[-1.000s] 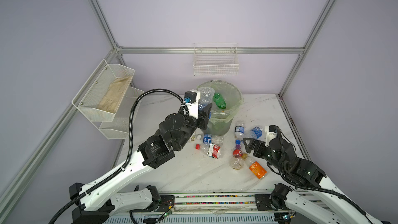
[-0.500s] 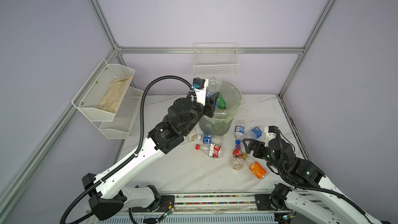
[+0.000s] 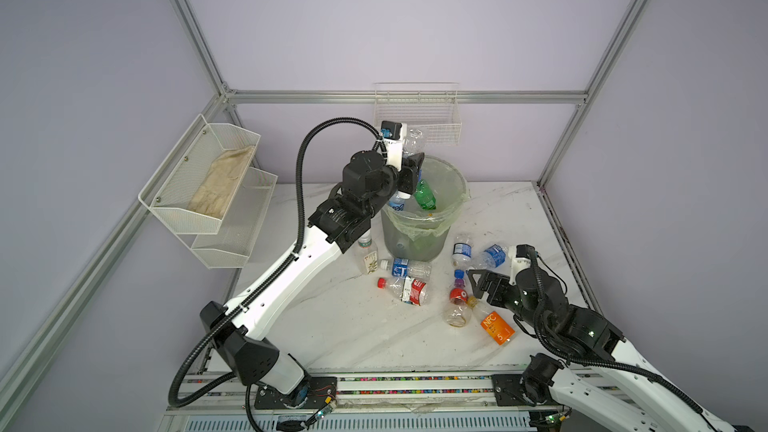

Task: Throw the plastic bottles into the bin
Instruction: 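Carry the blue-labelled bottle with the left gripper over the bin and open, then withdraw the left gripper while the right gripper lowers onto the purple-capped red bottle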

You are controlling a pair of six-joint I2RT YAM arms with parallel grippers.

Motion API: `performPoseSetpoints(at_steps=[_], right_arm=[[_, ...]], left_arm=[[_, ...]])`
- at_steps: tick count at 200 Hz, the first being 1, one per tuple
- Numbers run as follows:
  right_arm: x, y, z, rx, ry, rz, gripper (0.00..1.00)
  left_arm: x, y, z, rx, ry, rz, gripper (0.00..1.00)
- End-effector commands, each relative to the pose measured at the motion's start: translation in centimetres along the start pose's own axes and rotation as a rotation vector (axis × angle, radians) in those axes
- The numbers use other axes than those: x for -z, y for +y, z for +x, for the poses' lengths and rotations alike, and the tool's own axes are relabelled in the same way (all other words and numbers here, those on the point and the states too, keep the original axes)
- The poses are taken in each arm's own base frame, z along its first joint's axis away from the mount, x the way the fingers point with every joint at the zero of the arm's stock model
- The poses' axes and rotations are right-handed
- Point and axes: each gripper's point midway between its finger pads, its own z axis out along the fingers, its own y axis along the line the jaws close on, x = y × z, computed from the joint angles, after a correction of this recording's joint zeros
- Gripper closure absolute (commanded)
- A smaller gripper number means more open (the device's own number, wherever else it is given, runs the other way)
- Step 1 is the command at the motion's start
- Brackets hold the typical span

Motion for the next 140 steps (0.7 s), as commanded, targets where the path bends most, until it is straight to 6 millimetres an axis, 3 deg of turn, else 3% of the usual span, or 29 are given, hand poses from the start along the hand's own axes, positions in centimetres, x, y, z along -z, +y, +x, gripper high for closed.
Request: performPoseSetpoints(at_steps=[1, 16, 45, 61, 76, 79, 89, 140], right_arm=[[0.6, -0.3, 0.0, -0.011, 0.002, 0.004, 0.03], [1.1, -0.5, -0.1, -0.011, -0.005, 0.007, 0.03], [1.2, -0.8, 0.1, -0.017, -0.010, 0.002, 0.03], [0.6, -0.6, 0.5, -0.022, 0.000, -0.007, 0.03], [0.0, -0.2, 0.8, -0.027, 0.018, -0.019, 0.02], [0.0, -0.1, 0.8, -0.027, 0.022, -0.021, 0.03], [-0.4, 0.0, 1.0, -0.029, 0.033, -0.018, 0.03], [-0.8, -1.3, 1.7, -0.043, 0.057, 0.051, 0.02]], left_arm=[[-0.4, -0.2, -0.8, 0.066, 0.077, 0.051, 0.00], [1.3, -1.5, -3.3, 0.059, 0.054, 0.098, 0.00], [7.4, -4.2, -10.0, -0.016, -0.206, 0.103, 0.00], [9.7, -4.3, -11.4, -0.010, -0.257, 0.112, 0.00], [10.4, -4.2, -11.2, -0.006, -0.254, 0.117, 0.00], [11.8, -4.0, -12.1, 0.001, -0.280, 0.120, 0.00], [12.8, -4.0, -12.1, 0.010, -0.286, 0.129, 0.00], [16.2, -3.5, -9.8, 0.047, -0.281, 0.169, 0.00]])
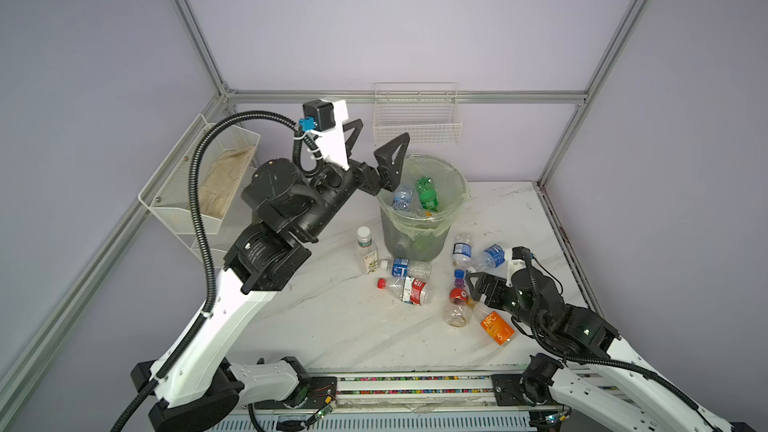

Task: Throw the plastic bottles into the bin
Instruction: 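Withdraw the left gripper while the right gripper lowers onto the purple-capped red bottle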

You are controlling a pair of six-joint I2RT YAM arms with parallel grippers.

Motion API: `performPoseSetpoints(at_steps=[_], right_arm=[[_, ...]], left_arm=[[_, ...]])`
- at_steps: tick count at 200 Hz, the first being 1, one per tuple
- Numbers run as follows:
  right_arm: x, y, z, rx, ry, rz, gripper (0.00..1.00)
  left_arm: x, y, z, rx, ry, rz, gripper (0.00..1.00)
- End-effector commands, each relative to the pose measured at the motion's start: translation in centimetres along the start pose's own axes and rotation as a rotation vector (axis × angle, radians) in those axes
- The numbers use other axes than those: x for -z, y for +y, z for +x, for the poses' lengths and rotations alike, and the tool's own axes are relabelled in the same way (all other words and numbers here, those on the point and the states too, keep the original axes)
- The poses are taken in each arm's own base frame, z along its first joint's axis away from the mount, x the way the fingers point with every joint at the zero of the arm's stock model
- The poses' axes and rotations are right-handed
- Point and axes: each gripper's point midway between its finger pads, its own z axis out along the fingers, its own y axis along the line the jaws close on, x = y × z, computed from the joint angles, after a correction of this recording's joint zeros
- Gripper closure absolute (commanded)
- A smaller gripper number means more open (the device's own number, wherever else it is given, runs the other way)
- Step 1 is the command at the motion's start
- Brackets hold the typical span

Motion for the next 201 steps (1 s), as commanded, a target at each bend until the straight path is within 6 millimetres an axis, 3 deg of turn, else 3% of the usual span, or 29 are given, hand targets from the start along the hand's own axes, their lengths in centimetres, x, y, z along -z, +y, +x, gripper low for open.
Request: performPoseSetpoints(at_steps=[1, 34, 135, 201], right_arm=[[-0.1, -1.0, 0.4, -0.028, 0.007, 0.040, 0.02], [-0.9, -2.2, 1.0, -0.052, 0.025, 0.113, 0.03], [-6.1, -3.2, 5.0, -0.036, 0.186, 0.216, 0.03], [-8.4, -3.7, 7.1, -0.047, 0.237, 0.214, 0.03]], left_arm=[[-0.3, 0.3, 4.1, 0.004, 0.079, 0.002, 0.00], [2.4, 1.0, 5.5, 0.048, 0.090, -0.013, 0.00], [9.9, 5.2, 15.5, 0.110, 0.231, -0.147, 0.00], [14.2, 7.4, 20.3, 0.169, 0.307, -0.226, 0.00]])
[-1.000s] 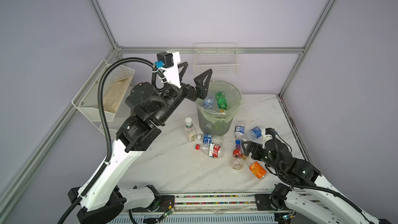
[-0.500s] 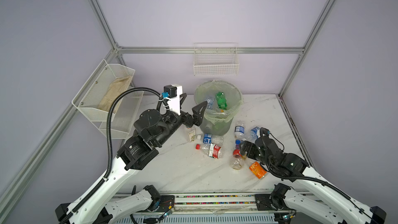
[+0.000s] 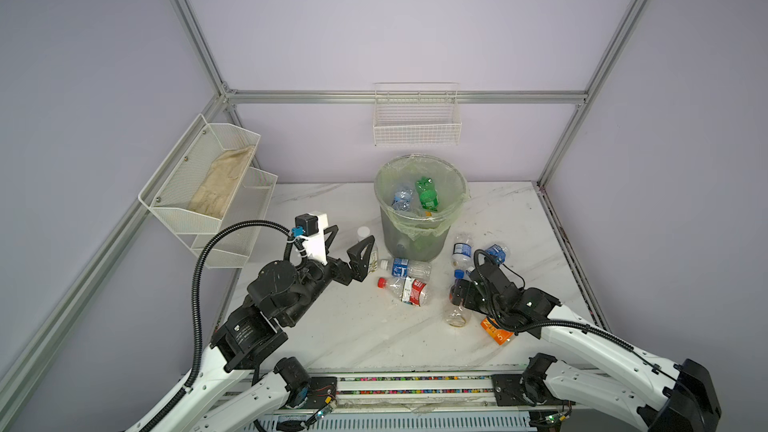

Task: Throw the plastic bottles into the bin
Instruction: 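Withdraw the left gripper while the right gripper lowers onto the purple-capped red bottle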

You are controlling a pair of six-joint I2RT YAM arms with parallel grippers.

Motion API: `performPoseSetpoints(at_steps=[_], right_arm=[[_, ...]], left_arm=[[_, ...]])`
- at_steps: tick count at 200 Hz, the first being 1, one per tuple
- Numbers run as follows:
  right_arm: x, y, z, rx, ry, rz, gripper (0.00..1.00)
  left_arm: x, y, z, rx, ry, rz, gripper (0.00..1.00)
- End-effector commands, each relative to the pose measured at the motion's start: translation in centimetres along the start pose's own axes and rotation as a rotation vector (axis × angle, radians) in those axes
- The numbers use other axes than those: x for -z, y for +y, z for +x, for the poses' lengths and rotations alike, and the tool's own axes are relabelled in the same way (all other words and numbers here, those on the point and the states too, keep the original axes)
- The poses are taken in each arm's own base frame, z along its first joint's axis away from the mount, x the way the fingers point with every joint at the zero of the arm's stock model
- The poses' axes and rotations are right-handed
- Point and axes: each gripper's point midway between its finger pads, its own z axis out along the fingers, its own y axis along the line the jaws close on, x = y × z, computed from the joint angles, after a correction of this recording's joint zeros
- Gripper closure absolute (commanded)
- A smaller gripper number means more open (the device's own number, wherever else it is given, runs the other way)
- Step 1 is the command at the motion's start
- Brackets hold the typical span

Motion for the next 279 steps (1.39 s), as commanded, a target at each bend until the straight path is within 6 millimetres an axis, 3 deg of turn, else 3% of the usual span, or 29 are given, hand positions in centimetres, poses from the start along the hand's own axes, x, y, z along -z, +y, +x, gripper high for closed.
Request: performPoseSetpoints(at_steps=[1, 86, 170, 212, 250, 279], right_arm=[[-0.9, 0.5, 0.3, -0.026, 0.006, -0.027, 0.03], [-4.3, -0.6, 2.3, -0.042, 0.067, 0.031, 0.07], [-7.9, -1.6, 5.3, -0.012, 0.126, 0.105, 0.10], [-9.1, -2.1, 6.4, 0.001, 0.157, 0.122, 0.22], [-8.8, -1.9, 6.4, 0.002, 0.154, 0.110, 0.39], [-7.7, -1.3, 5.4, 0.001, 0.126, 0.093, 0.63]], left_arm=[[0.6, 1.4, 2.2, 0.046, 0.027, -0.040, 0.00], [2.8, 3.6, 6.8, 0.142, 0.102, -0.074, 0.00], [4.5, 4.8, 8.4, 0.194, 0.128, -0.104, 0.00], [5.0, 5.2, 8.8, 0.210, 0.133, -0.111, 0.00], [5.3, 5.3, 9.0, 0.219, 0.134, -0.115, 0.00], [5.4, 5.4, 8.9, 0.223, 0.132, -0.116, 0.00]])
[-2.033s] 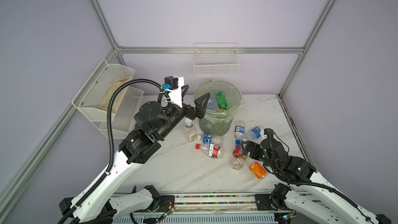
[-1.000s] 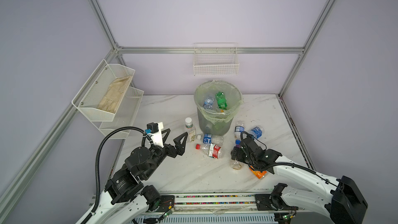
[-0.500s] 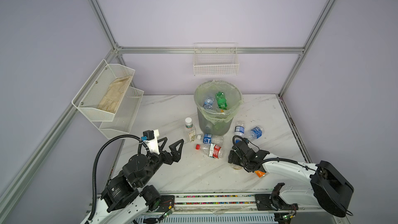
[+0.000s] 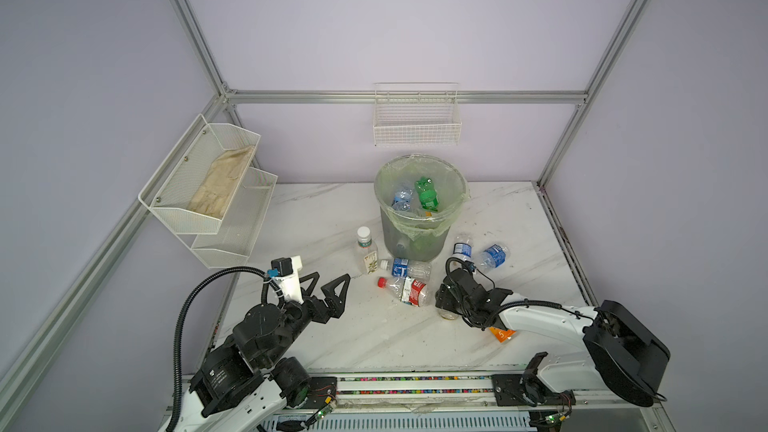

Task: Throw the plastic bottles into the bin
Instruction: 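Withdraw the left gripper while the right gripper lowers onto the purple-capped red bottle, then close the right gripper on the purple-capped red bottle and lift it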

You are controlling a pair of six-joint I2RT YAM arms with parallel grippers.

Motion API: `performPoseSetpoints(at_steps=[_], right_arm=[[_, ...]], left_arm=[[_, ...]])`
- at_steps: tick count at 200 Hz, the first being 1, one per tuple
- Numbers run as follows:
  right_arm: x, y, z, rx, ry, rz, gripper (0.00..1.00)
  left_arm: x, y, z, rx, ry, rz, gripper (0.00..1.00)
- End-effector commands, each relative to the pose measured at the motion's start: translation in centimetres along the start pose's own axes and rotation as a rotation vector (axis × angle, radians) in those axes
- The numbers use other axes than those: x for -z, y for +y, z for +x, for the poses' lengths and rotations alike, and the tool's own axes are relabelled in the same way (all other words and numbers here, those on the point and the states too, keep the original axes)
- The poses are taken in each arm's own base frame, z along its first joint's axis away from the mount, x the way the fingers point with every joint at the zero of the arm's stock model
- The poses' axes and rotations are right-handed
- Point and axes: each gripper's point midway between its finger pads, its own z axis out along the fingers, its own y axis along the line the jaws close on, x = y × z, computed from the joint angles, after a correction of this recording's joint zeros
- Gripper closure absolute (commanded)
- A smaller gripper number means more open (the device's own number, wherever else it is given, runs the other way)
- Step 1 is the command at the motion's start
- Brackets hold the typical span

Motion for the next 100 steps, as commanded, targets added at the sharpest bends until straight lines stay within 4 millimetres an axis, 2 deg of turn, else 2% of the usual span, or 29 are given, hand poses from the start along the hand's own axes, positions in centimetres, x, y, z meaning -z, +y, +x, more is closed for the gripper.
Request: performPoseSetpoints(at_steps=[1, 20, 35, 74, 100], right_arm=[[0.5, -2.5, 2.1, 0.006, 0.073, 0.077, 0.64], [1.6, -1.9, 1.2, 0.005, 0.047, 0.065, 0.87], [2.8, -1.1, 0.4, 0.006, 0.026, 0.032, 1.00], [6.8, 1.9, -1.8, -0.012, -0.047, -0.128, 1.00], [9.4, 3.0, -3.1, -0.024, -0.098, -0.205, 1.00]], left_arm=[[-0.3, 0.5, 0.7, 0.008, 0.004, -0.012, 0.00], [-0.3, 0.5, 0.7, 0.011, 0.004, -0.012, 0.00], [-0.3, 0.5, 0.7, 0.015, 0.005, -0.011, 0.00], [-0.2, 0.5, 0.8, 0.019, 0.006, -0.008, 0.00], [-0.2, 0.5, 0.8, 0.023, 0.007, -0.009, 0.00]])
